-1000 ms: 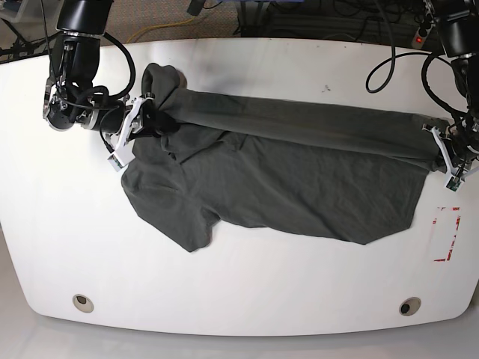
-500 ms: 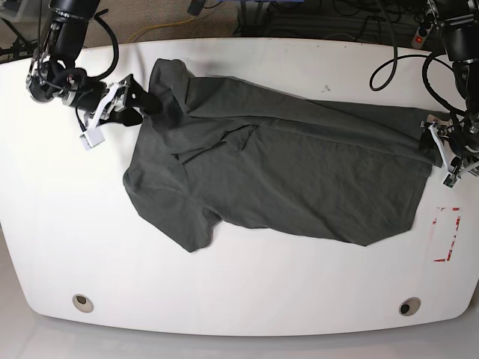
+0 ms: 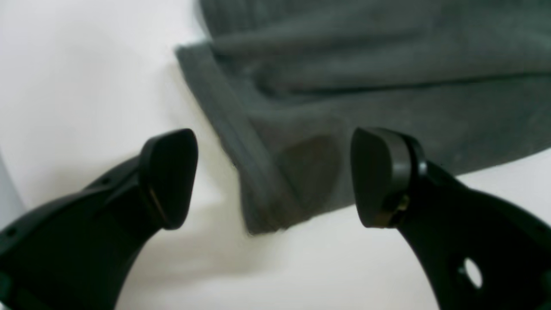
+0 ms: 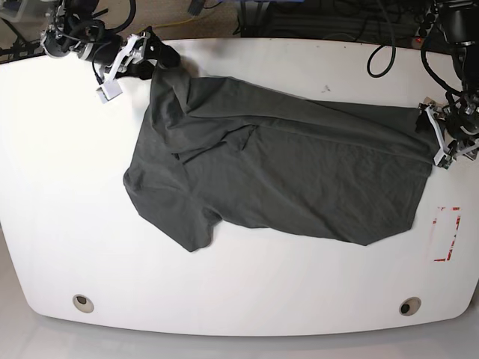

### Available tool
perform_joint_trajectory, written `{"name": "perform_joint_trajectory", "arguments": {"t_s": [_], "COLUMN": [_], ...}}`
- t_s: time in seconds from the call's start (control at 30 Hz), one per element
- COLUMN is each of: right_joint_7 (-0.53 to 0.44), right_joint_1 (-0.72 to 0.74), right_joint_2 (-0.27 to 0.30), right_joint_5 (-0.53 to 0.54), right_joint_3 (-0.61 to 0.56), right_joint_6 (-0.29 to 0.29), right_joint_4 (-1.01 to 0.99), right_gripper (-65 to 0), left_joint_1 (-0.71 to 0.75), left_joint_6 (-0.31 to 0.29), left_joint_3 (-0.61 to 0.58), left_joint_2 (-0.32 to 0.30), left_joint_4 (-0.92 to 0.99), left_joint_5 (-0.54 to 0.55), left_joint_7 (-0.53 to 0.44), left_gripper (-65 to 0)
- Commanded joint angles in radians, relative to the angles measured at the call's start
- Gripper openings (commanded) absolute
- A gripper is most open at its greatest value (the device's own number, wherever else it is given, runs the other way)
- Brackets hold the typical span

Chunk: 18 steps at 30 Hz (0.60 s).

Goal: Fold the T-shirt properly
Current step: 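Pull the held shirt edge outward with the right gripper, then stretch the shirt edge taut between both grippers, smoothing it flat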

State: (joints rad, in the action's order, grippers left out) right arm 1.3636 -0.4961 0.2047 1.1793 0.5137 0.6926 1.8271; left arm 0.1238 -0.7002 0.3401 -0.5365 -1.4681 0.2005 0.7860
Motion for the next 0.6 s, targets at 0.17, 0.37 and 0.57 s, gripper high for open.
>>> {"name": "perform_joint_trajectory", "arguments": {"t_s": [0.17,0.37,0.57], "right_joint_7": [-0.008,-0.008,-0.008], "right_joint_1": [0.02,0.072,0.104], "right_joint_2": [-0.083,-0.124,-0.135], "right_joint_5": [-0.201,-0.266,-0.307], "right_joint_3": [0.0,0.0,0.0], "right_joint_6": [0.006,0.006,0.006], "right_joint_4": [0.016,0.016,0.01], "right_gripper": [-19.7,-20.0,-38.8], "left_joint_1": [0.043,0.009,-0.016], "left_joint_6": [0.002,0.002,0.002], "left_joint_3": [0.001,0.0,0.0], "left_joint_2": [-0.017,-0.017,-0.017], "left_joint_4": [0.039,0.146,0.191], "left_joint_5": [0.012,0.009,0.009], "left_joint_7": [-0.152,-0.221,-0.247], "left_gripper": [-13.9,-13.9,-13.9]}}
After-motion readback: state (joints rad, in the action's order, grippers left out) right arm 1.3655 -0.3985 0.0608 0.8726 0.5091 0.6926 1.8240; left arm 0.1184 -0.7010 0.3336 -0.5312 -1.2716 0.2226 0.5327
